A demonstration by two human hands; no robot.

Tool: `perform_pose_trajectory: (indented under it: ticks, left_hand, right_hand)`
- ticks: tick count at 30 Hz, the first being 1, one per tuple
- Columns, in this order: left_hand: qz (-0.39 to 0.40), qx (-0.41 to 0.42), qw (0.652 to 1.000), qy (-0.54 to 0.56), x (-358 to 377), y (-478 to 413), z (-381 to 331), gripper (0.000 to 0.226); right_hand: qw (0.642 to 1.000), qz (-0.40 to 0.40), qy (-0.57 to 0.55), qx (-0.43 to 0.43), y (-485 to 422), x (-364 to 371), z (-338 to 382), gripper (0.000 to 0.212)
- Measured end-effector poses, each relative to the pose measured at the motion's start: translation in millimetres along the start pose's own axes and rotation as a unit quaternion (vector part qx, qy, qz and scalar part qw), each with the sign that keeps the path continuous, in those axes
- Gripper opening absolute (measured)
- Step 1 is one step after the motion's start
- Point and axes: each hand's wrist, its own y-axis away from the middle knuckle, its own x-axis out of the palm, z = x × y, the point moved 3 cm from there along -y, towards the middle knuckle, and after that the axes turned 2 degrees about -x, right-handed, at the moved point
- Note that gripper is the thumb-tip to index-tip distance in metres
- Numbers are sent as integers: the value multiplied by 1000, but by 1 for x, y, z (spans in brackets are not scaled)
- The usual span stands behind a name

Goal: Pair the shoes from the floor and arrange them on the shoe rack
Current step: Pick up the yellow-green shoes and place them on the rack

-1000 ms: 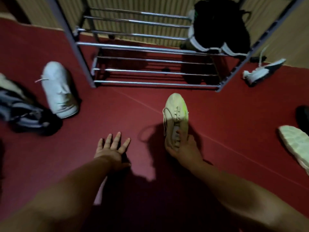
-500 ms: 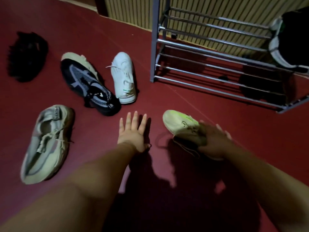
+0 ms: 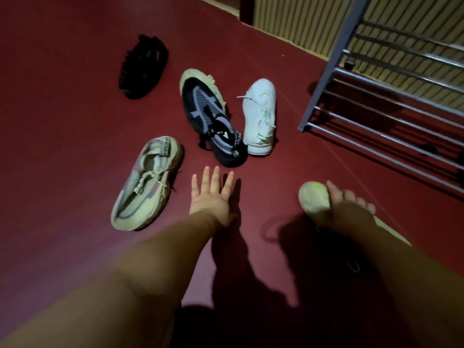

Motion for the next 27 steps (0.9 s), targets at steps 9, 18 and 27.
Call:
perform_pose_trajectory:
  ticks: [9, 18, 27]
  left_hand:
    - [-13, -80, 995, 57, -19, -10, 36, 99]
    - [-70, 77, 976, -193, -98, -80, 22, 102]
    - [-101, 249, 914, -303, -91, -136, 43, 91]
  right_hand:
    - [918, -14, 254, -305, 20, 9, 49, 97]
    - [946, -4, 219, -237, 16, -45, 64, 92]
    - [976, -31, 78, -200, -41, -98, 155, 82]
